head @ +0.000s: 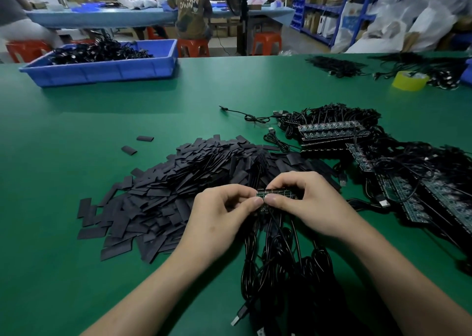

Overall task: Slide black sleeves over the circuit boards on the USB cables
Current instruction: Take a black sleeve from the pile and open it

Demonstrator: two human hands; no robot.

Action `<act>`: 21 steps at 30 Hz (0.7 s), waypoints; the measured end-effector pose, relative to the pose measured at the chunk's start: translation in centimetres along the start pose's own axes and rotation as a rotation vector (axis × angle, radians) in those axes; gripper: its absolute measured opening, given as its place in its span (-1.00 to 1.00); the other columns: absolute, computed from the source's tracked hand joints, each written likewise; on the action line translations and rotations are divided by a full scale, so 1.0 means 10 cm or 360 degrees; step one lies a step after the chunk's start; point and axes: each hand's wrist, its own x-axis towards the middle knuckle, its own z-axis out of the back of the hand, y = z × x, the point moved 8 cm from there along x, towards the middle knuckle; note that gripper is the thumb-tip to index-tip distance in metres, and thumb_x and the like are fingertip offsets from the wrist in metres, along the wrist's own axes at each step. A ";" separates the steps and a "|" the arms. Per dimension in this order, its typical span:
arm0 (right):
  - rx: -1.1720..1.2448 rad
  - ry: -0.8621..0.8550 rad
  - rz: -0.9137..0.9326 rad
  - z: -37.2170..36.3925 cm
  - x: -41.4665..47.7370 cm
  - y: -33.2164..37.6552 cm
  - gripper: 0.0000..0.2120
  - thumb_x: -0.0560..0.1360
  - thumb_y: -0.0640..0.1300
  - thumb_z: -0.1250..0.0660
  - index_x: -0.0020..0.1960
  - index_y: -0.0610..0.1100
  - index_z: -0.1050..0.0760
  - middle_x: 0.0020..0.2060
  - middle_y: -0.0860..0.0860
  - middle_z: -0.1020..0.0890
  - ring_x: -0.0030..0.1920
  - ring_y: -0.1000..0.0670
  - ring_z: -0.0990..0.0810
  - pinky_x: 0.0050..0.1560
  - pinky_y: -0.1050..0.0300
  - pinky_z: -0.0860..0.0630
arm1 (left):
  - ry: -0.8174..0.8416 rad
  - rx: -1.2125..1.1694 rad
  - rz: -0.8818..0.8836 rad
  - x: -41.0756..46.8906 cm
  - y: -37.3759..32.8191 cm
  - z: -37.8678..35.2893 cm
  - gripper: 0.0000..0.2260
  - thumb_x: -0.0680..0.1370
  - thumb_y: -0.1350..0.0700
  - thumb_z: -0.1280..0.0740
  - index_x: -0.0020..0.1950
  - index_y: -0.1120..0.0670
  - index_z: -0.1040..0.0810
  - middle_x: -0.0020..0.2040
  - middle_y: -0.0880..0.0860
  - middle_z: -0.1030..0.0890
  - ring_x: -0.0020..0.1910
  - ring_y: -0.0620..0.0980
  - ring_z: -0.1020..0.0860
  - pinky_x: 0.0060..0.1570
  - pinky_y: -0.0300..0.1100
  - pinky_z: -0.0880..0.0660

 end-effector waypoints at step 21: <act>0.0422 0.0152 -0.0059 0.06 0.02 -0.08 -0.92 0.40 0.07 -0.50 -0.16 0.09 -0.71 -0.16 0.08 -0.71 -0.11 0.12 -0.64 0.08 0.14 -0.54 | 0.0124 -0.0843 0.0212 0.02 0.12 0.01 -0.81 0.37 0.07 -0.52 -0.06 0.10 -0.76 -0.17 0.15 -0.74 -0.25 -0.06 -0.67 -0.18 -0.28 -0.61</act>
